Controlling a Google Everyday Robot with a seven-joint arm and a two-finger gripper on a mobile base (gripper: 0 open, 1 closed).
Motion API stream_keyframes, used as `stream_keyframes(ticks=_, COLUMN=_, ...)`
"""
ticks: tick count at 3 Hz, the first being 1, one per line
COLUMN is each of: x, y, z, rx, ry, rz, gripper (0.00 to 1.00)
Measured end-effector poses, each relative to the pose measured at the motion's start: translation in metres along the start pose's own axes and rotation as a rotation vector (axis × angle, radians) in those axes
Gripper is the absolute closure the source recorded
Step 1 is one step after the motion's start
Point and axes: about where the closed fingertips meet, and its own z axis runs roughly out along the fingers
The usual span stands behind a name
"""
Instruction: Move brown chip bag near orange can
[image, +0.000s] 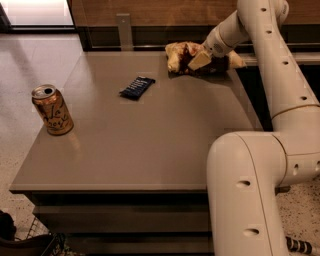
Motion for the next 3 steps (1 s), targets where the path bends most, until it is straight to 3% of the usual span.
stream_keyframes(ticks=1, x=-0.001, y=0.0, z=-0.004, rx=0.004, ry=-0.001, rz=-0.002, gripper=1.0)
stream_keyframes(ticks=2, x=-0.018, y=-0.003, z=-0.076, rx=0.062, ry=-0.014, rz=-0.04, gripper=1.0)
stream_keyframes(ticks=3, x=-0.035, y=-0.001, z=-0.149, rx=0.161, ry=-0.046, rz=-0.069, gripper=1.0)
